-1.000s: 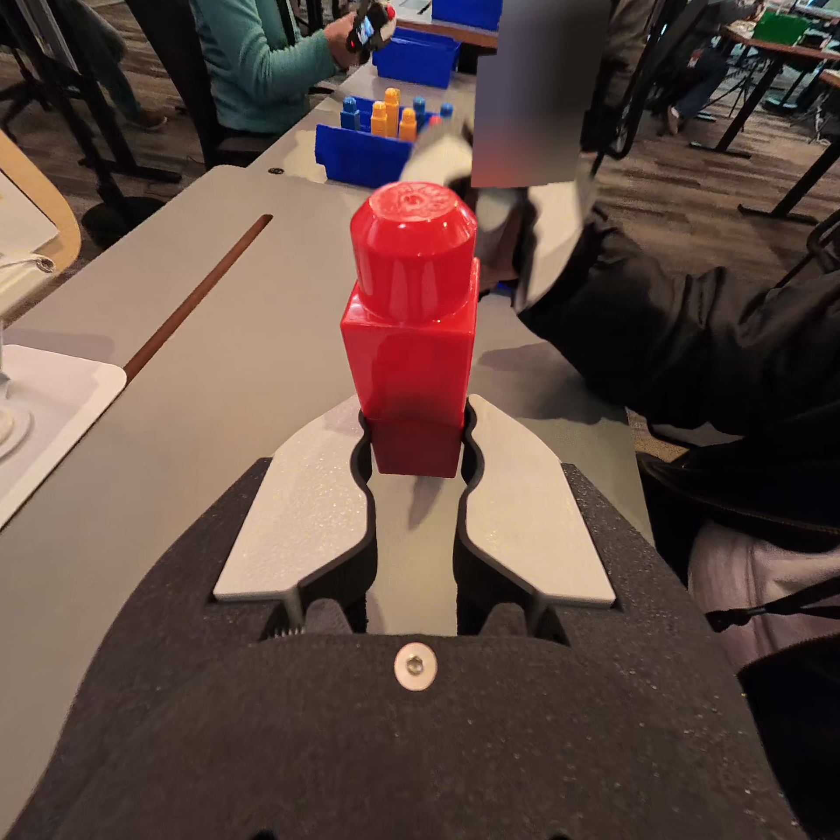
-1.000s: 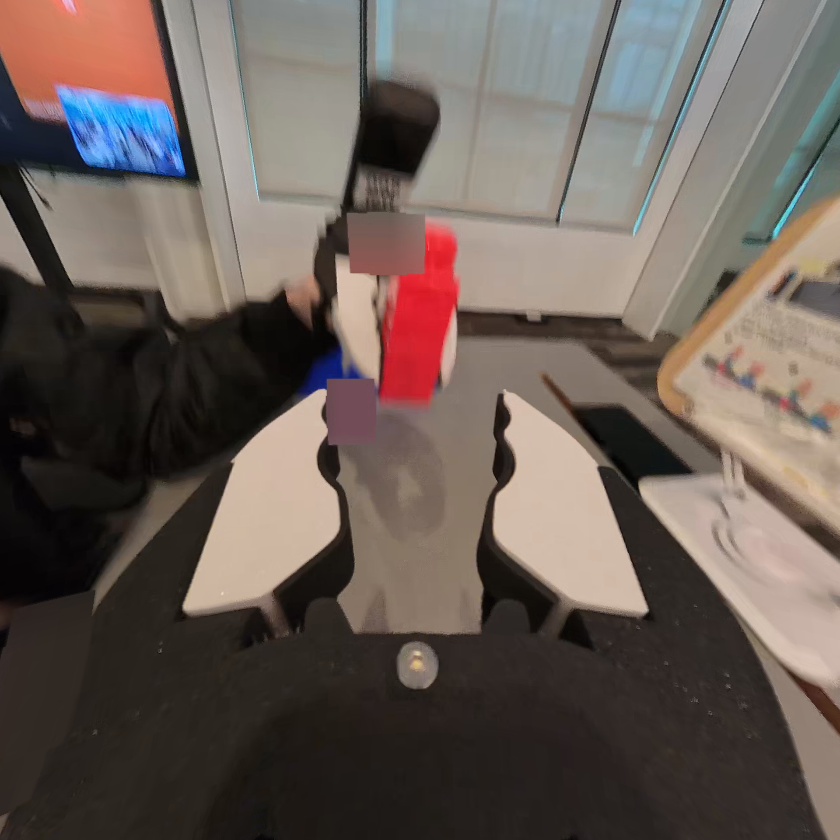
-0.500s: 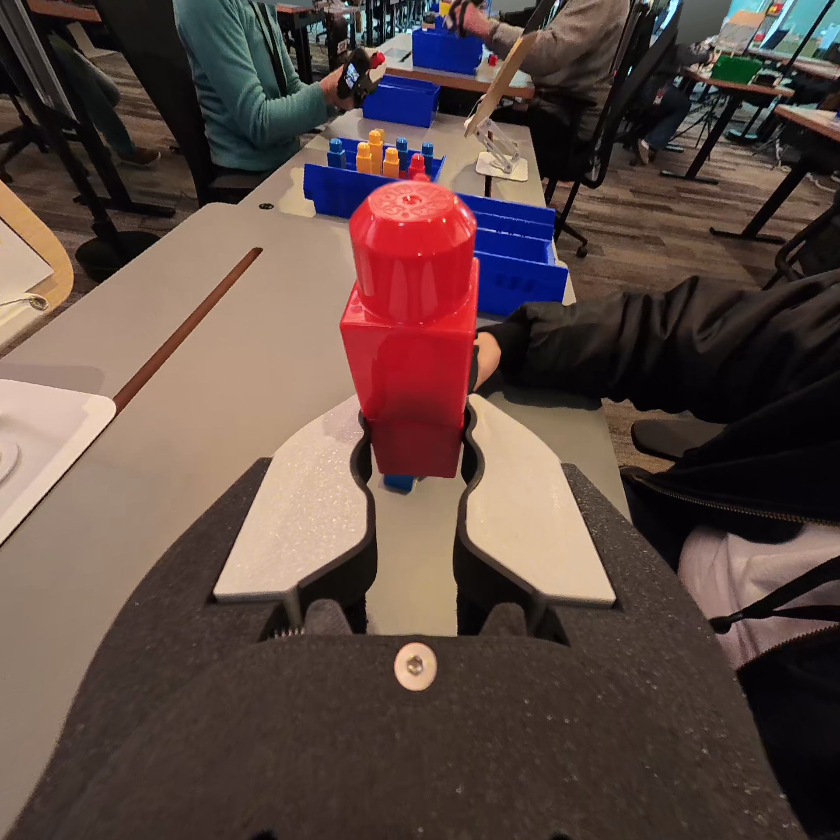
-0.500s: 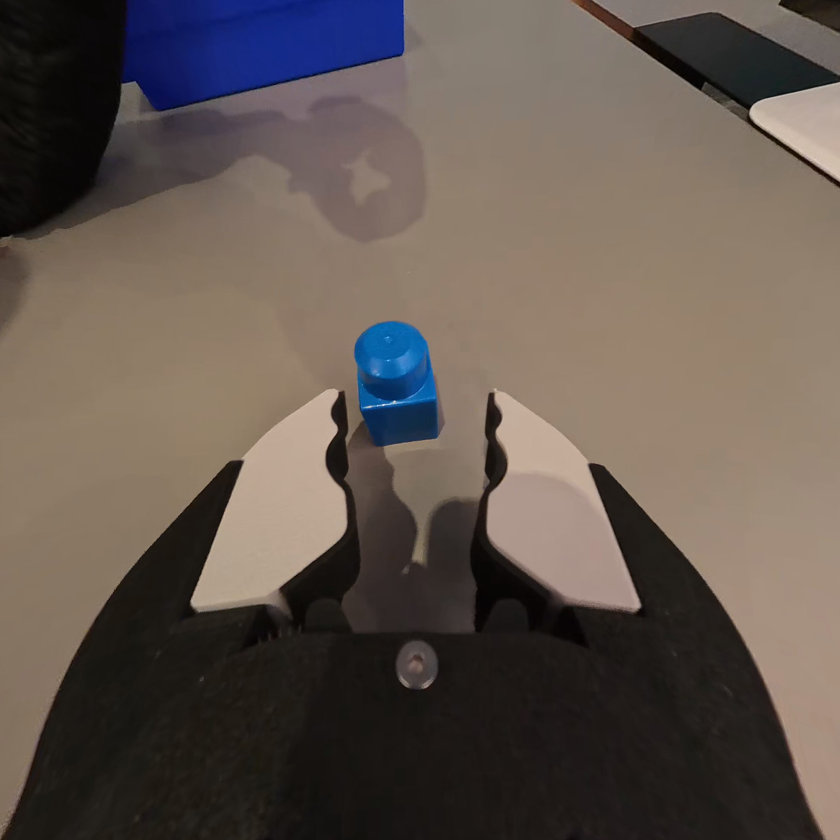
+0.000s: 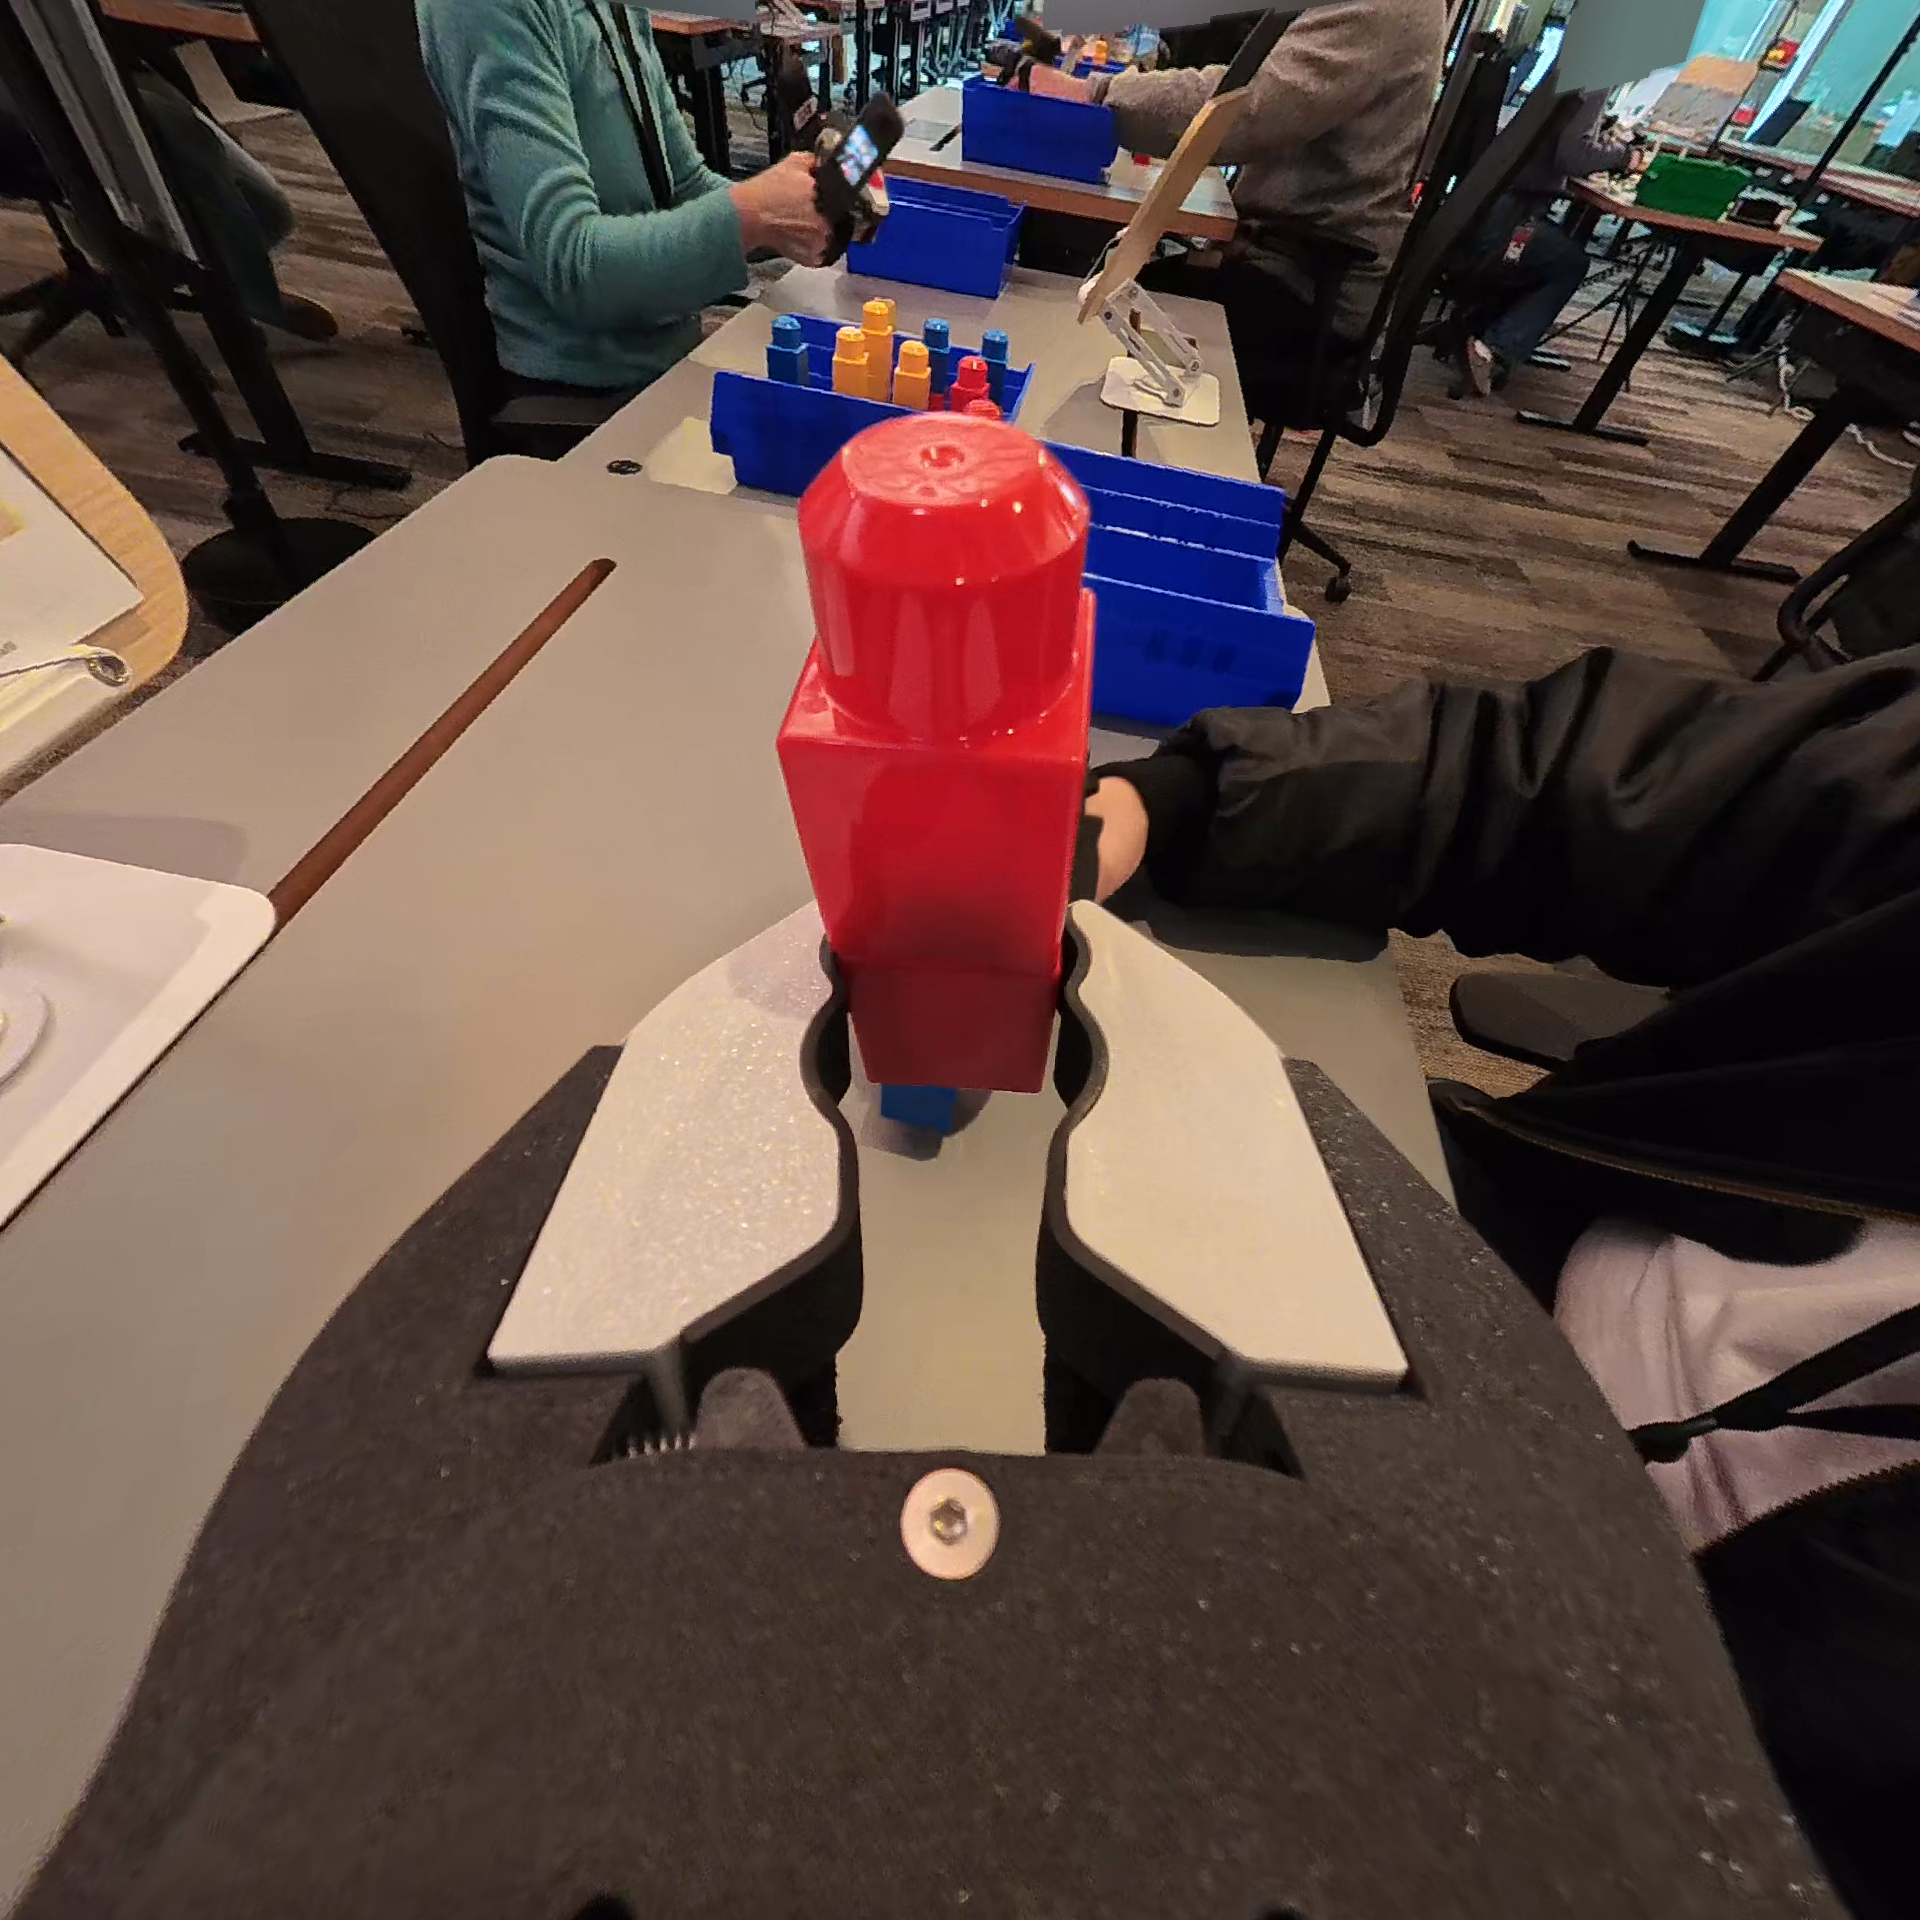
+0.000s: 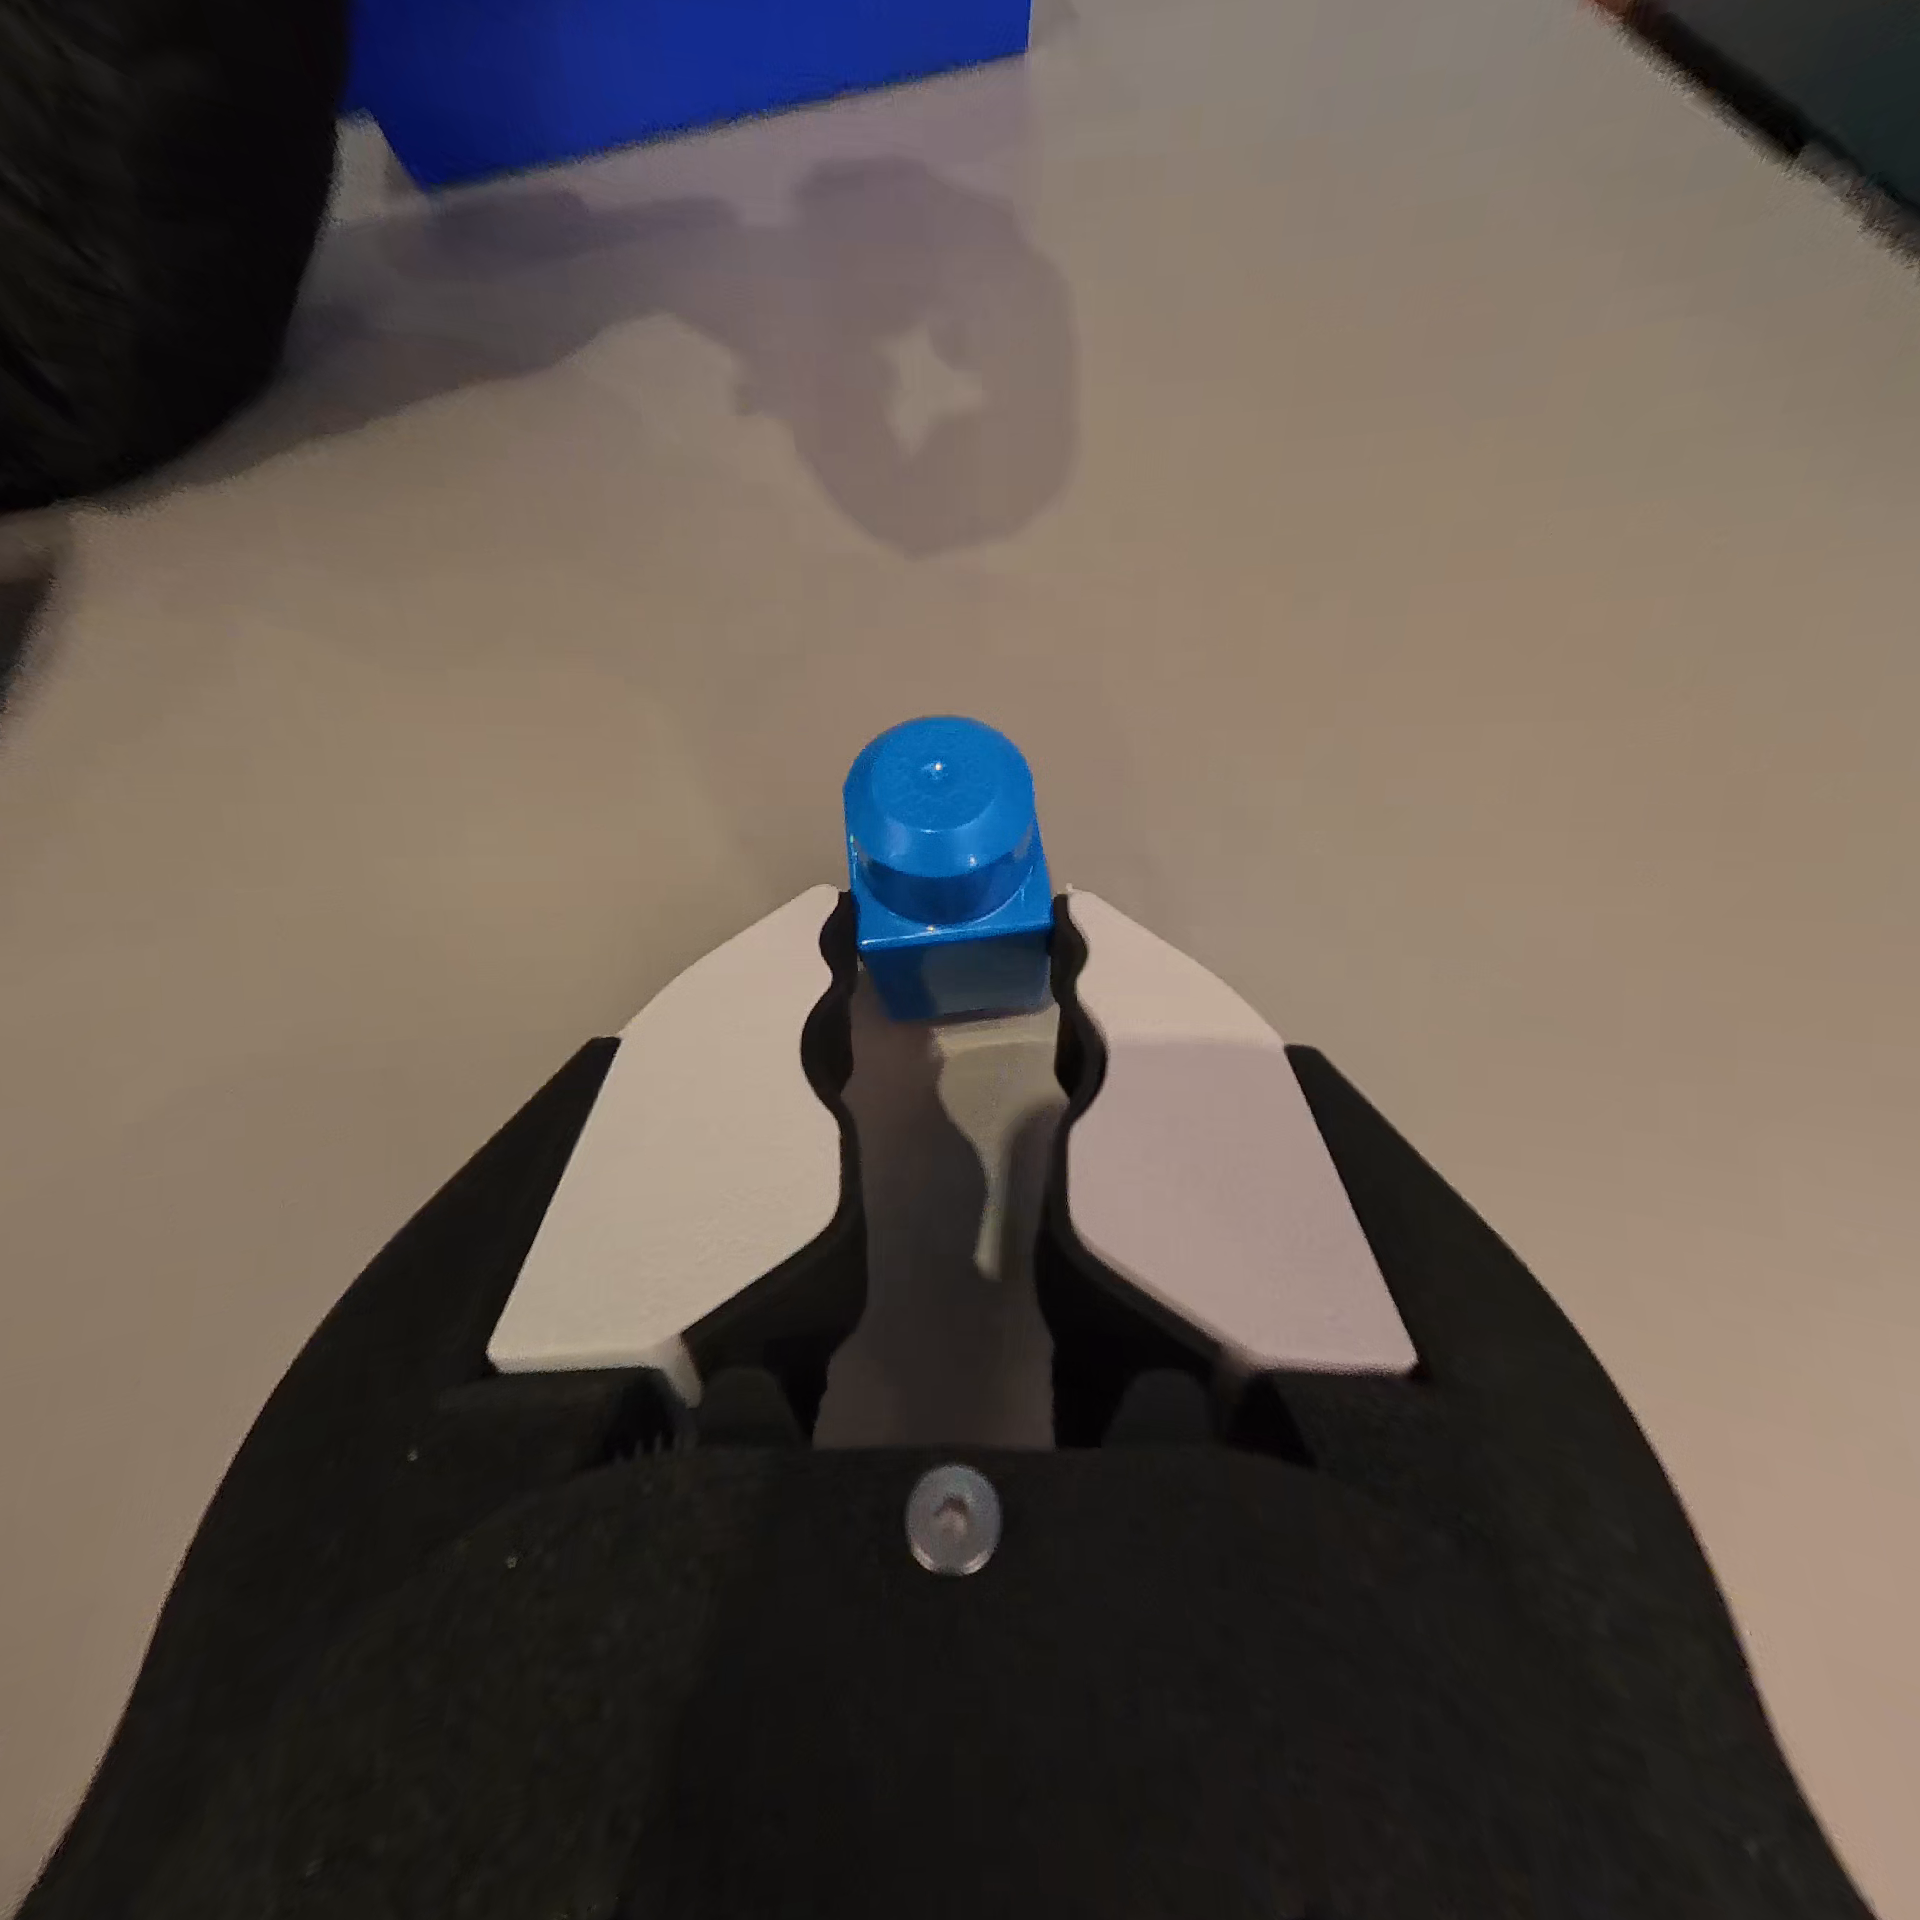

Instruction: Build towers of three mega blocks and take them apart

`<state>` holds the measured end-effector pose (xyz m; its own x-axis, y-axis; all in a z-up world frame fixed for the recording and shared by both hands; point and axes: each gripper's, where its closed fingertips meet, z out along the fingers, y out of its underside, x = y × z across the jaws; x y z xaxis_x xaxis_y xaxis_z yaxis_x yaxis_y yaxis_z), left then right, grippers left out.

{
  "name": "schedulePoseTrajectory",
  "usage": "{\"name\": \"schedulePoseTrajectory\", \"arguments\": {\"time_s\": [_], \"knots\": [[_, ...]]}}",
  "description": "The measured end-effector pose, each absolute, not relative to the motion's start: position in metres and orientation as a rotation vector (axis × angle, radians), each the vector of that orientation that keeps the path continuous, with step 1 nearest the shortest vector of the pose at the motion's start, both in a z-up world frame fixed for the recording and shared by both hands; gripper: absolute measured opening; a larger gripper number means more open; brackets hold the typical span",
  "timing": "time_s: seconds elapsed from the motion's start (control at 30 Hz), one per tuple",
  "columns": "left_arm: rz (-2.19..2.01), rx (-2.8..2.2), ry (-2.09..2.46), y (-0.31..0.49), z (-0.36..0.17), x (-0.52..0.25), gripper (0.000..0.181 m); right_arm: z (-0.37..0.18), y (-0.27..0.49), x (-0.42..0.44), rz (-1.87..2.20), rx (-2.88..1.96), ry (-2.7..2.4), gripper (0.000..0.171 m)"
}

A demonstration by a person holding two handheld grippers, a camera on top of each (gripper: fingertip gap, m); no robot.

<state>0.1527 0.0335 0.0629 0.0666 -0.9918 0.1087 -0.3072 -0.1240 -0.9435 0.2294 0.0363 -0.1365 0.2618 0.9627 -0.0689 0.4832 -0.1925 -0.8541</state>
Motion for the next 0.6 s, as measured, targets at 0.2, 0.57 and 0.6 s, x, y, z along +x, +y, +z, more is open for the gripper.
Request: {"name": "schedulePoseTrajectory", "arguments": {"time_s": [0.2,0.57,0.6], "knots": [[-1.118,-1.614,1.370,0.034,0.049,0.160,0.036,0.018,0.062,0.241,1.044,-1.596,-1.022,0.035],[-1.097,-1.696,1.471,0.021,0.032,0.169,0.036,0.155,0.041,0.174,1.067,-1.743,-1.231,0.035],[-1.105,-1.692,1.473,0.020,0.032,0.169,0.036,0.150,0.042,0.171,1.034,-1.767,-1.252,0.035]]}}
